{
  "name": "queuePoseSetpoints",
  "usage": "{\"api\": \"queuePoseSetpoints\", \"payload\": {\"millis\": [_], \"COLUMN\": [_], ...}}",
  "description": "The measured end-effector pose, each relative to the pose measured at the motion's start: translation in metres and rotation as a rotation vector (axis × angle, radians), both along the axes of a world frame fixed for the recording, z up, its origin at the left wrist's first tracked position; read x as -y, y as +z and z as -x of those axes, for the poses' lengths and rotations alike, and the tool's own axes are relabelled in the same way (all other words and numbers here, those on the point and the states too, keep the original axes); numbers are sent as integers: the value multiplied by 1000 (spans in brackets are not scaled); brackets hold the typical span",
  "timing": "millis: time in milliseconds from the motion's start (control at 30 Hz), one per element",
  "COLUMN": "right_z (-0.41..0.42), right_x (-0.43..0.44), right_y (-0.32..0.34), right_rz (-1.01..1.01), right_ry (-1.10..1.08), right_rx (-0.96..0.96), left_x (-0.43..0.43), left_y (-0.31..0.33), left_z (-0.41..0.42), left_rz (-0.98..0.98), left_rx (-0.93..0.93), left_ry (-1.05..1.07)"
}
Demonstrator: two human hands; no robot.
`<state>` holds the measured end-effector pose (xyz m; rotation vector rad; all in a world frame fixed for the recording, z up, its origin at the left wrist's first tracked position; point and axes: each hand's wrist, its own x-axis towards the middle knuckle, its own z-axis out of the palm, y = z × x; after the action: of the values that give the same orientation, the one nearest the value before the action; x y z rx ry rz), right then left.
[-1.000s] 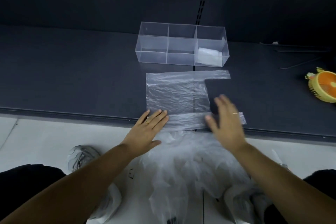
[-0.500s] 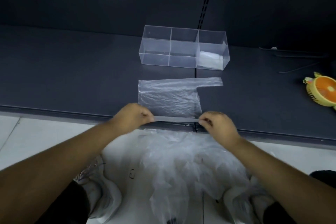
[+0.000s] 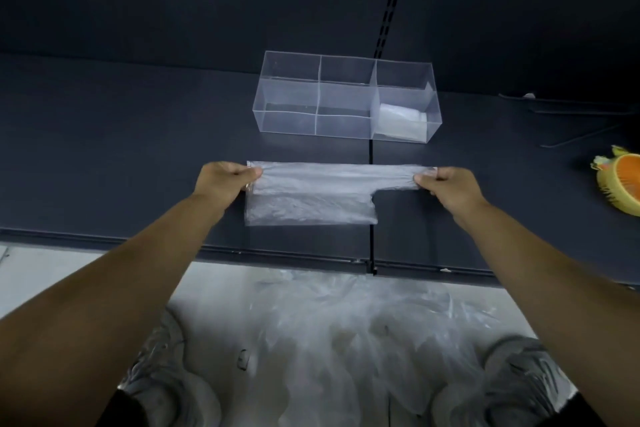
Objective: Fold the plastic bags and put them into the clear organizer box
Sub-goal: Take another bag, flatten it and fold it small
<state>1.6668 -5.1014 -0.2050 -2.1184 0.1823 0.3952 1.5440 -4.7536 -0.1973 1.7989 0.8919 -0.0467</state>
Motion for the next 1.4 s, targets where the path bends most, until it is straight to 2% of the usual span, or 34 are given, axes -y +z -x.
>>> {"api": "queuePoseSetpoints", "payload": {"millis": [167,233,300,367,433,500,567,633,700,733,800,933,1133,1167,1233,1300,1400], "right_z": [-12,-13,-13,-12,-9,0,19,49,79,89,93,68,32,32,41,56,74], "right_x": [-10,-11,-12,-14,-19,-30,-58,-104,-152,-169,-181,-139,-59,-51,-41,-40,-42], "right_y": [-17,-18,-19,-16,-7,3,13,16,11,5,-12,-43,-40,-36,-23,-11,-10], "right_rz": [182,220,241,261,292,370,411,282,159,162,294,658,842,844,698,501,483], "right_ry": [-93,-79,-68,-59,-70,-142,-141,80,412,533,646,706,509,462,414,512,692], "right_rx": [82,79,72,54,44,123,378,569,530,475,391,409,359,389,496,607,602], "left_x": [7,15,27,44,59,64,63,61,60,59,58,53,48,48,51,61,86], "left_y": [-15,-13,-11,-13,-21,-35,-47,-53,-56,-57,-57,-56,-51,-50,-43,-36,-31], "left_z": [-8,-6,-3,1,7,15,21,22,22,22,24,24,23,22,22,26,34], "left_rz": [-227,-430,-725,-875,-881,-902,-951,-981,-1022,-1042,-1038,-1028,-1023,-1020,-1020,-979,-851], "left_rx": [-29,-37,87,259,228,59,-47,-66,-86,-97,-96,-57,-96,-102,-76,46,219], "left_ry": [20,32,-34,-257,-518,-661,-704,-712,-739,-751,-754,-748,-766,-762,-734,-738,-875]}}
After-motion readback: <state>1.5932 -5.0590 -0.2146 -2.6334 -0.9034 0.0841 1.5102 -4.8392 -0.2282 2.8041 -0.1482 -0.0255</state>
